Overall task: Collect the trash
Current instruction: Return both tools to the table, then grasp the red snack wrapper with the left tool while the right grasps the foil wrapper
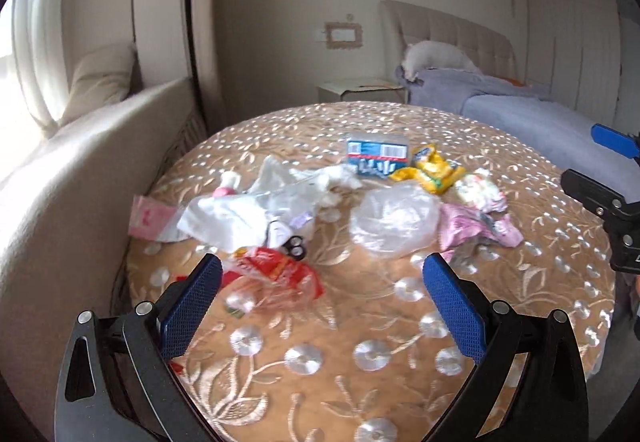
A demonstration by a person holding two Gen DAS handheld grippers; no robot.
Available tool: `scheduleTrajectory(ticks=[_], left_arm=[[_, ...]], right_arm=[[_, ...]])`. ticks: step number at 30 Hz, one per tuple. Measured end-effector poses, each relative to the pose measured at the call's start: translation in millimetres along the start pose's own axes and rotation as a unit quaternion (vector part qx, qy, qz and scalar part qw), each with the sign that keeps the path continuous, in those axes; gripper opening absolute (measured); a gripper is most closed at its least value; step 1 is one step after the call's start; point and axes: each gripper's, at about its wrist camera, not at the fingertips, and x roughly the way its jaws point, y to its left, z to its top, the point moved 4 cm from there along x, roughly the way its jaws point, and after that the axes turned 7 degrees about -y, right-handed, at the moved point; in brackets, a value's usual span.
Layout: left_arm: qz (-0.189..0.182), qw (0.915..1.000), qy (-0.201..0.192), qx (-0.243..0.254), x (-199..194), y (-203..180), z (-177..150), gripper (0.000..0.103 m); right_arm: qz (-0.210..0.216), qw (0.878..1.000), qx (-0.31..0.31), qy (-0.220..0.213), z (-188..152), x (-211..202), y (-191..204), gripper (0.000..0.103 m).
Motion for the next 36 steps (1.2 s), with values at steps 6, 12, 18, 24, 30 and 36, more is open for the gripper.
scheduleTrajectory(ticks=[6,12,18,24,30,36], left_arm=[[0.023,0.9994,0.026,-0.006,19.7,28.7,-10.2,0.098],[-0.008,0.996,0.073,-0.051,52.7,39.7,-20.7,0.098],[-0.01,0.9918,0.107,-0.068,76.6,45.6,-32.2,0.078],[-0.006,0.9937,0.094,-0.06,68.5,44.8,-29.7,0.048],[0.015,0.996,0.068,-0.056,41.4,50.3,-23.1,0.048],[0.007,0.9972,0.047,-0.057,21.0,51.7,-12.9,0.048]], right_arm=[[0.022,1.0,-0.013,0.015,0.2,18.8,24.2,0.099],[0.03,0.999,-0.017,0.028,-0.9,35.3,33.0,0.099],[0.054,0.997,-0.01,0.057,-9.7,51.0,35.2,0.099],[0.078,0.994,-0.014,0.082,-17.5,61.5,43.3,0.099],[0.096,0.988,-0.054,0.105,-26.6,70.3,67.1,0.099],[0.112,0.979,-0.06,0.157,-37.1,90.0,76.0,0.048]])
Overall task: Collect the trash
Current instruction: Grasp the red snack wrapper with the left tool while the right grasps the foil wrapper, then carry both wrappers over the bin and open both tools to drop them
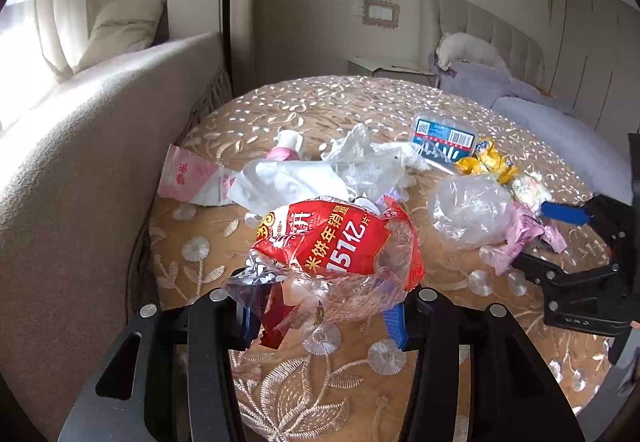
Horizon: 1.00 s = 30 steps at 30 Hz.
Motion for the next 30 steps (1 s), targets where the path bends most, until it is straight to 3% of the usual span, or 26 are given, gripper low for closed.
scheduleTrajectory(ticks=[3,6,10,16,25,30], left_arm=[[-0.003,0.9999,-0.009,0.004,-9.3,-2.7,4.5,0.048],[-0.017,0.9997,-0.018,0.002,-17.8,-6.3,7.7,0.048],[-0.038,0.9989,-0.026,0.008,-25.7,-21.6,12.2,0.048],[-0.086,0.9951,-0.032,0.035,-32.1,-65.2,15.9,0.048],[-0.183,0.9795,-0.036,0.076,-45.0,-145.1,19.7,0.048],[-0.216,0.9701,-0.029,0.107,-48.5,-189.4,15.2,0.048]], right_arm=[[0.017,1.0,0.018,0.019,-4.3,5.6,-3.1,0.013],[0.024,0.999,0.039,0.004,-4.5,-4.2,-7.9,0.007],[0.029,0.997,0.063,-0.03,-2.8,-29.5,-17.6,0.006],[0.003,0.993,0.08,-0.091,1.3,-84.5,-38.1,0.006],[-0.049,0.984,0.111,-0.13,-24.1,-153.1,-78.8,0.006],[-0.083,0.978,0.133,-0.136,-47.7,-179.1,-102.4,0.006]])
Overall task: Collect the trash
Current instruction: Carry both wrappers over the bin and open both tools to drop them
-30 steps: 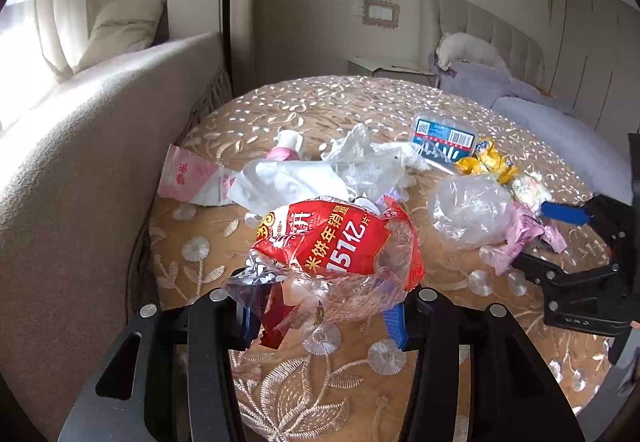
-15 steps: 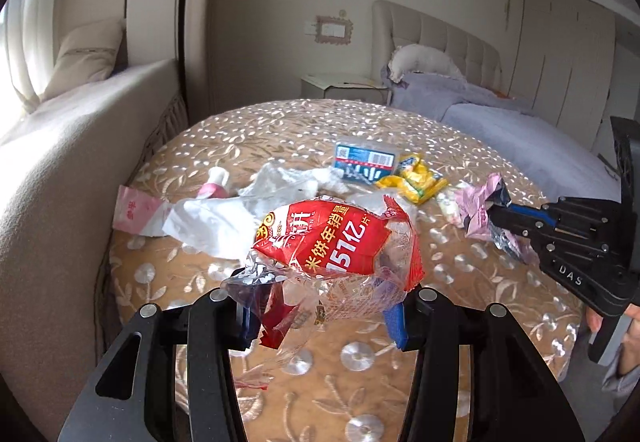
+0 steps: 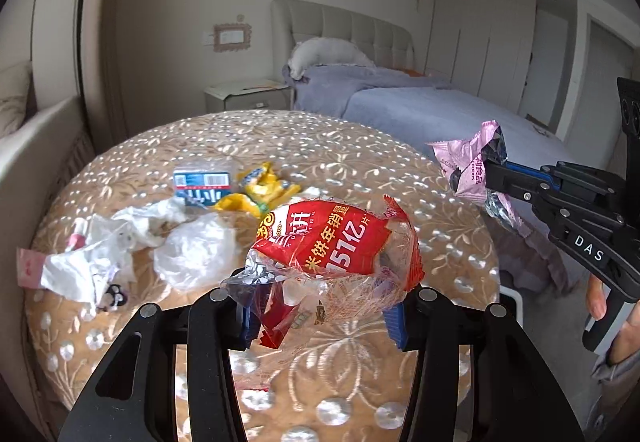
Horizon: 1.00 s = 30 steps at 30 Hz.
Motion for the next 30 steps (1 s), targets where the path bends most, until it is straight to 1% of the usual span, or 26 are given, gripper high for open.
scheduleTrajectory(ticks=[7,10,15,22,30], left_arm=[[-0.059,0.9978,0.015,0.027,21.6,-55.1,0.8,0.048],[-0.086,0.9952,0.026,0.039,32.6,-80.0,-1.2,0.048],[-0.112,0.9894,0.044,0.081,53.5,-131.7,-4.5,0.048],[-0.162,0.975,0.07,0.136,80.5,-210.7,-21.6,0.048],[-0.217,0.951,0.116,0.186,112.4,-283.6,-52.7,0.048]], right_arm=[[-0.045,0.999,0.025,-0.002,-19.4,-25.2,-41.7,0.006],[-0.067,0.997,0.038,0.0,-30.6,-35.9,-59.8,0.006],[-0.102,0.992,0.069,0.007,-52.8,-53.2,-92.9,0.006],[-0.148,0.982,0.111,0.025,-89.9,-73.7,-137.4,0.006],[-0.187,0.969,0.151,0.053,-134.3,-86.3,-178.8,0.006]])
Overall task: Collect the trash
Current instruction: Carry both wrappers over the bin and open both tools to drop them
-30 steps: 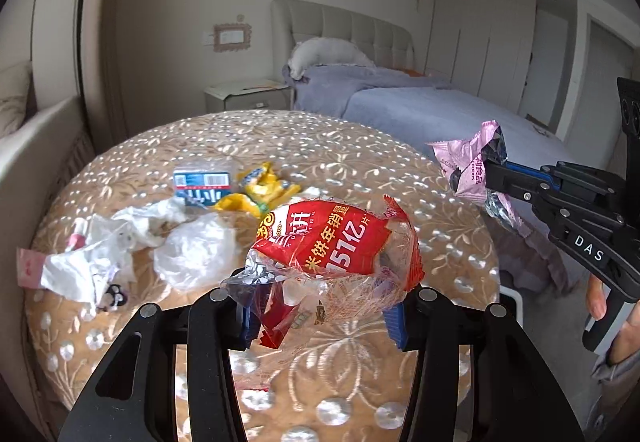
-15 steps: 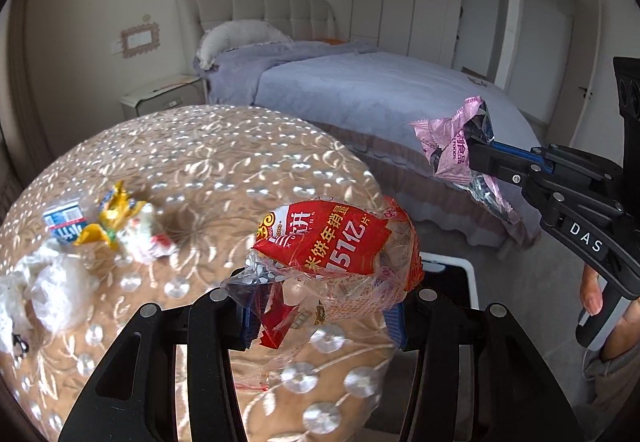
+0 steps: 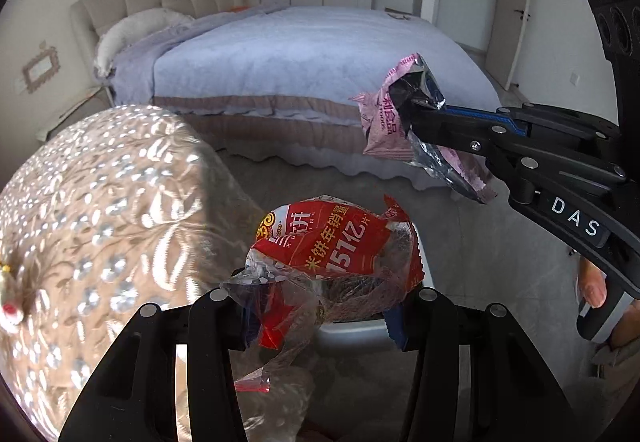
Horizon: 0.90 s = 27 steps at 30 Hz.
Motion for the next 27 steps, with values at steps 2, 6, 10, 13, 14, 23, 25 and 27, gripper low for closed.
scheduleTrajectory(ticks=[2,6,10,13,14,23,25,27], left_arm=[[-0.016,0.9997,0.015,0.006,18.1,-9.9,-1.4,0.048],[-0.033,0.9986,0.038,0.014,50.2,-24.4,-5.0,0.048],[-0.044,0.9972,0.055,0.023,77.3,-33.5,-9.4,0.048],[-0.055,0.9957,0.069,0.025,96.3,-34.8,-14.1,0.048],[-0.06,0.9952,0.074,0.023,102.8,-35.2,-16.2,0.048],[-0.088,0.987,0.133,0.019,155.7,-34.4,-27.9,0.093],[-0.085,0.9875,0.13,0.026,162.7,-34.8,-27.0,0.098],[-0.089,0.9855,0.14,0.035,169.5,-39.5,-29.3,0.098]], right_arm=[[-0.006,1.0,0.01,0.007,-6.9,3.9,-11.2,0.006],[-0.008,0.999,0.024,0.021,-18.1,16.5,-26.6,0.007],[-0.01,0.999,0.026,0.037,-30.6,32.9,-39.8,0.007],[-0.009,0.998,0.037,0.053,-40.9,48.6,-48.6,0.007],[-0.009,0.997,0.041,0.059,-44.1,53.4,-51.6,0.007],[-0.009,0.991,0.075,0.113,-75.8,86.3,-74.6,0.007],[-0.011,0.99,0.079,0.121,-81.7,91.6,-78.1,0.007],[-0.012,0.988,0.082,0.129,-87.6,96.1,-80.4,0.007]])
